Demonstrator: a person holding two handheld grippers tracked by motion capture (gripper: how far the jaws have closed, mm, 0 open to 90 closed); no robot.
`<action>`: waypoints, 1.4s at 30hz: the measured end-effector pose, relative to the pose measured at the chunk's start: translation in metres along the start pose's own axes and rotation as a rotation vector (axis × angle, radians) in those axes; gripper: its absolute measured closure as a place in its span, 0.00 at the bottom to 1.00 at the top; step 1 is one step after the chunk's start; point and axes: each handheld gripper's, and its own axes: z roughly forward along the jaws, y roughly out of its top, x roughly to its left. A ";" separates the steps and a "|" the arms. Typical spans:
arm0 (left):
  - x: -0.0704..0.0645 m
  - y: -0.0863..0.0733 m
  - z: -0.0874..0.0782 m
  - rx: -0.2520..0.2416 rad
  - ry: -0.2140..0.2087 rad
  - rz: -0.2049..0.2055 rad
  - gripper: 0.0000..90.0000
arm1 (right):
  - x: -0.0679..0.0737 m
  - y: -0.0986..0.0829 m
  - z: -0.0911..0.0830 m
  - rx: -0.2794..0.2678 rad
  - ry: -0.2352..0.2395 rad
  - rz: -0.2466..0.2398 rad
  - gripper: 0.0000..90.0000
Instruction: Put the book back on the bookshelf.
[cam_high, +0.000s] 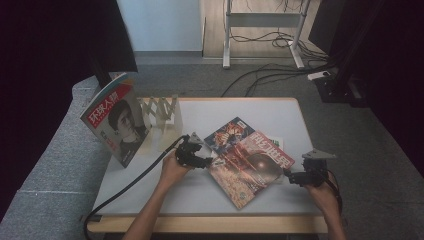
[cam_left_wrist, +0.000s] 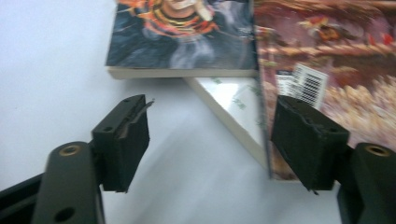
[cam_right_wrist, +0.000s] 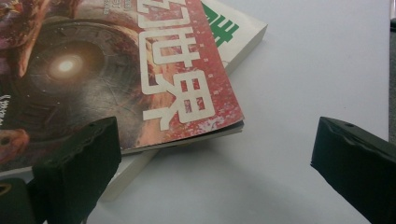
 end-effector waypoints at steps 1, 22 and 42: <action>0.002 0.000 0.001 0.001 -0.006 -0.009 0.30 | -0.001 -0.001 0.000 0.002 0.000 0.001 0.01; -0.019 -0.008 0.000 0.032 -0.012 0.036 0.27 | -0.002 -0.006 -0.004 0.006 -0.001 0.004 0.01; -0.044 -0.013 -0.008 0.018 -0.117 0.100 0.08 | 0.002 -0.004 0.001 0.003 0.047 0.021 0.01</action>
